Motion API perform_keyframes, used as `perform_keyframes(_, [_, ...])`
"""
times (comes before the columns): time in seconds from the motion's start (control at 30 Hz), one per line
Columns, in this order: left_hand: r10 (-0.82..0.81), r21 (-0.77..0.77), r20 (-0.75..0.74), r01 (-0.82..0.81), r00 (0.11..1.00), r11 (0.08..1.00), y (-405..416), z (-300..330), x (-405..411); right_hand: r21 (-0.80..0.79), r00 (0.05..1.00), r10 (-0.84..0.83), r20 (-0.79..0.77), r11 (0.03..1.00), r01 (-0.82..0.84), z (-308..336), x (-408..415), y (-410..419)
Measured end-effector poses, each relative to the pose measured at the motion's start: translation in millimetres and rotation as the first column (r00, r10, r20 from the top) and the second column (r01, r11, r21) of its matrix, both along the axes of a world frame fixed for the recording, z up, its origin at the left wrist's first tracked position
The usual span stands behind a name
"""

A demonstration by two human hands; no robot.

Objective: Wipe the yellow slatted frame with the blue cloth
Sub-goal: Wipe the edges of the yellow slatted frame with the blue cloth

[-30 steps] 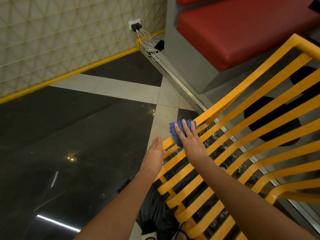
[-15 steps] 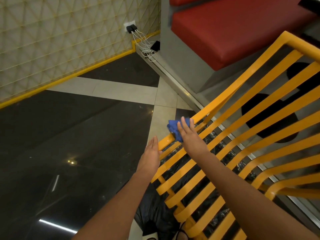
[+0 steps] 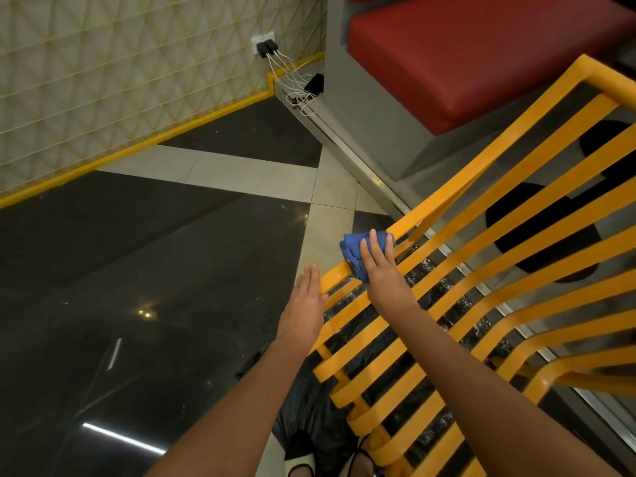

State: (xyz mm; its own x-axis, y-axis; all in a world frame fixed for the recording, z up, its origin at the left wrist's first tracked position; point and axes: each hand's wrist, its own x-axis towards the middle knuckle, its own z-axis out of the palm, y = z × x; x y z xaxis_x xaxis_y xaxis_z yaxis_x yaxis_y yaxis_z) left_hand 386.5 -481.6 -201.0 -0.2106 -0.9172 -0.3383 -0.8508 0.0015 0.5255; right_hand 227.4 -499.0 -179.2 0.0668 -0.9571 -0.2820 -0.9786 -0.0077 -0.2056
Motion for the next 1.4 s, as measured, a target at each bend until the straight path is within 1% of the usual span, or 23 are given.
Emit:
perform_keyframes(0.07, [-0.025, -0.051, 0.058, 0.028, 0.998, 0.998, 5.4, -3.8, -1.9, -0.007, 1.000, -0.001, -0.019, 1.000, 0.001, -3.4, 10.9, 8.0])
perform_keyframes(0.17, [-0.049, -0.127, 0.172, 0.072, 0.984, 0.989, 12.4, -3.9, -8.2, 0.001, 0.994, 0.101, -0.033, 0.995, -0.101, -4.4, 17.0, 22.0])
perform_keyframes(0.27, [-0.057, -0.155, 0.215, 0.092, 0.975, 0.984, 12.0, -4.0, -10.6, 0.031, 0.985, 0.170, -0.030, 0.985, -0.169, 1.3, 0.2, 14.2])
perform_keyframes(0.37, [-0.067, -0.155, 0.188, 0.097, 0.980, 0.983, 8.8, -5.9, -9.3, 0.016, 0.997, 0.074, -0.032, 0.997, -0.074, 5.2, -13.3, -1.5])
perform_keyframes(0.47, [-0.051, -0.120, 0.121, 0.066, 0.991, 0.991, 6.6, -6.1, -8.9, 0.011, 0.998, 0.004, -0.062, 1.000, -0.004, 3.1, -5.3, -1.2])
perform_keyframes(0.5, [-0.043, -0.113, 0.108, 0.056, 0.993, 0.992, 6.9, -6.2, -9.8, 0.006, 0.997, 0.016, -0.073, 1.000, -0.016, 3.3, 0.2, 3.1])
perform_keyframes(0.63, [-0.022, -0.086, 0.104, 0.031, 0.994, 0.996, 6.1, -4.3, -14.5, 0.022, 0.981, 0.177, -0.085, 0.984, -0.175, 2.0, 15.0, 21.1])
perform_keyframes(0.73, [-0.018, -0.083, 0.108, 0.027, 0.994, 0.996, 5.6, -3.3, -14.5, 0.049, 0.969, 0.229, -0.095, 0.973, -0.225, 6.2, 3.0, 12.7])
perform_keyframes(0.87, [0.043, -0.034, 0.040, -0.042, 0.998, 0.999, 8.0, -2.2, -8.2, 0.047, 0.987, 0.070, -0.145, 0.997, -0.064, 8.5, 2.9, 1.0])
perform_keyframes(0.93, [0.054, -0.007, 0.013, -0.054, 0.998, 0.999, 8.5, -2.5, -4.7, 0.023, 0.988, 0.039, -0.147, 0.999, -0.036, 5.6, 15.0, 6.6])
perform_keyframes(1.0, [0.068, 0.025, -0.035, -0.067, 0.997, 0.997, 7.7, -3.8, -2.4, 0.004, 0.992, 0.066, -0.111, 0.998, -0.066, 2.4, 28.9, 18.3])
perform_keyframes(1.1, [0.138, 0.088, -0.105, -0.129, 0.985, 0.988, 5.9, -3.6, -1.5, 0.011, 0.988, 0.130, -0.080, 0.992, -0.129, 4.8, 41.4, 32.6])
perform_keyframes(1.17, [0.137, 0.089, -0.097, -0.128, 0.986, 0.988, 5.6, -3.3, -0.1, 0.020, 0.984, 0.167, -0.057, 0.986, -0.166, 7.5, 35.1, 31.1])
perform_keyframes(1.23, [0.096, 0.059, -0.067, -0.093, 0.993, 0.994, 4.9, -3.4, 1.9, 0.027, 0.984, 0.174, -0.042, 0.985, -0.173, 10.0, 18.7, 21.3])
perform_keyframes(1.33, [0.067, 0.047, -0.036, -0.065, 0.997, 0.997, 5.0, -1.7, 5.8, 0.011, 0.995, 0.016, -0.102, 1.000, -0.014, 9.9, -4.3, 0.2])
perform_keyframes(1.4, [0.065, 0.050, -0.032, -0.063, 0.997, 0.997, 3.7, 0.1, 6.7, 0.034, 0.994, -0.070, -0.080, 0.997, 0.073, 9.1, -3.6, -6.4])
